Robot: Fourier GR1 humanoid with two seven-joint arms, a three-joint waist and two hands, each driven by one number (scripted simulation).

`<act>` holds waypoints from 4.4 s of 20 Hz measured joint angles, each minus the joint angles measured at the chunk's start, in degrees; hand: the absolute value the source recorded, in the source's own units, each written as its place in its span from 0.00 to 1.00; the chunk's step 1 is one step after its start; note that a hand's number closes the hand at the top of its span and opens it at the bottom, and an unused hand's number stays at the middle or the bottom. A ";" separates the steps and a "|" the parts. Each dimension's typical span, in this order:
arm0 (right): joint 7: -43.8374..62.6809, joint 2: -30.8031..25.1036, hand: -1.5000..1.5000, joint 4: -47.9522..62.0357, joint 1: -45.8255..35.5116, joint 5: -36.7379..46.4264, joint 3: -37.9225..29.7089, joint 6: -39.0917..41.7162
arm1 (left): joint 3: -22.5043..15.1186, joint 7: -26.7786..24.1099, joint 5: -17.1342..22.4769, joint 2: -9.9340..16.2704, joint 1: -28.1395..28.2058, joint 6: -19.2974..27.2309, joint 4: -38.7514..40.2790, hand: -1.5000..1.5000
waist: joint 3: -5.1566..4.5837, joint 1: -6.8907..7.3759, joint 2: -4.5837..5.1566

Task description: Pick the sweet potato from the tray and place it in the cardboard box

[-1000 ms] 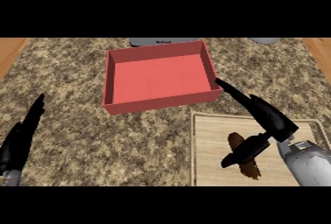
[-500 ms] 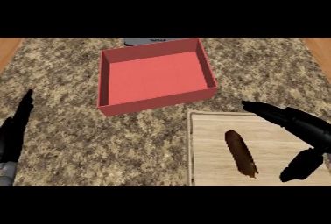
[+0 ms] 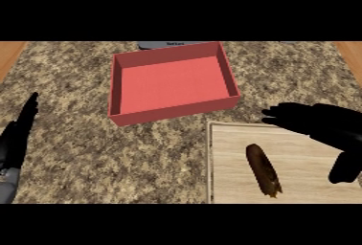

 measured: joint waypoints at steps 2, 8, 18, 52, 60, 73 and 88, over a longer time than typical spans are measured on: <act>2.56 0.13 0.00 -1.01 -2.27 2.37 2.22 3.45 | 0.09 -0.24 -0.29 -0.49 -0.30 0.06 0.40 0.50 | -0.02 0.13 0.00; 10.98 3.11 0.00 -2.02 -7.67 10.05 9.32 13.26 | 0.48 -0.14 -1.05 -0.96 -0.76 -0.43 0.79 0.50 | -0.01 0.45 -0.02; 18.92 14.62 0.00 1.88 -11.10 18.92 13.51 23.40 | 2.91 -0.57 -2.84 -2.38 0.05 -1.89 0.93 0.50 | 0.06 -0.01 -0.08; 18.49 22.97 0.00 -2.10 1.10 35.49 14.65 26.30 | 10.46 0.71 -10.58 -8.39 1.77 -7.48 -2.06 0.50 | -0.25 -0.48 -0.68; 13.26 23.86 1.00 0.66 0.22 41.36 15.72 13.61 | 11.57 1.47 -11.70 -9.01 0.46 -8.53 -1.88 0.50 | -0.34 -0.19 -0.93; 39.70 40.42 1.00 0.50 9.07 42.49 -7.61 -1.96 | 14.49 2.35 -11.78 -8.79 3.10 -7.73 -1.72 0.50 | 0.09 -5.83 -1.44; 72.86 51.93 1.00 -18.64 1.90 57.87 2.63 -11.72 | 12.65 1.30 -13.29 -10.59 0.49 -8.86 -1.26 0.50 | 0.03 -0.89 -0.31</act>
